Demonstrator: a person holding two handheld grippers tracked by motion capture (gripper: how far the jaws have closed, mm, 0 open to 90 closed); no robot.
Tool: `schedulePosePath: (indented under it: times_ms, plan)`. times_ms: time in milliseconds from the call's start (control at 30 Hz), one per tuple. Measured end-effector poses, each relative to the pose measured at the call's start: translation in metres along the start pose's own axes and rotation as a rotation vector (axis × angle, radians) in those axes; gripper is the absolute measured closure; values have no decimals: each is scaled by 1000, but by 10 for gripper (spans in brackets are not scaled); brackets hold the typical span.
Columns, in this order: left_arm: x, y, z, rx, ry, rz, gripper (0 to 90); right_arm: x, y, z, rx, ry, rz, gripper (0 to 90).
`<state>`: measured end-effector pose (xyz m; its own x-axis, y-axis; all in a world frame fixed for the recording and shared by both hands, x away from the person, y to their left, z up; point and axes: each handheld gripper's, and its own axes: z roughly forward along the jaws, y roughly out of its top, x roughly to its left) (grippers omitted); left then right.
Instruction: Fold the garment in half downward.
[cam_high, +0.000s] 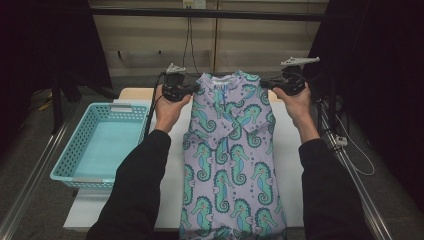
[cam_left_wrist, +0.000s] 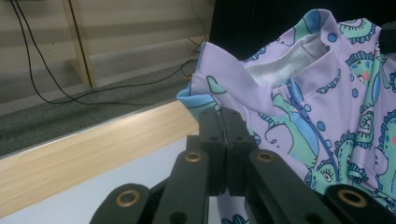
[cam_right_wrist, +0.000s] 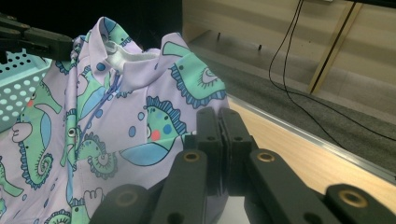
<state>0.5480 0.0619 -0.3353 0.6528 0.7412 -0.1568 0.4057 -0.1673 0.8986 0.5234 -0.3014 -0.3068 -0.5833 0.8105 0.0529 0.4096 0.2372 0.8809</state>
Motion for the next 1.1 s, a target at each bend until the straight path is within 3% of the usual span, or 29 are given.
schedulePosePath:
  times_ms: [533, 800, 1100]
  plan:
    - [7, 14, 3, -8, 15, -7, 891, -2, 10, 8, -16, -20, 3, 885]
    - [10, 27, 8, -29, 36, 2, 891, -6, 23, 12, -28, -51, 2, 885]
    - [22, 43, 16, -48, 52, -8, 892, -15, 40, 24, -31, -66, -3, 885]
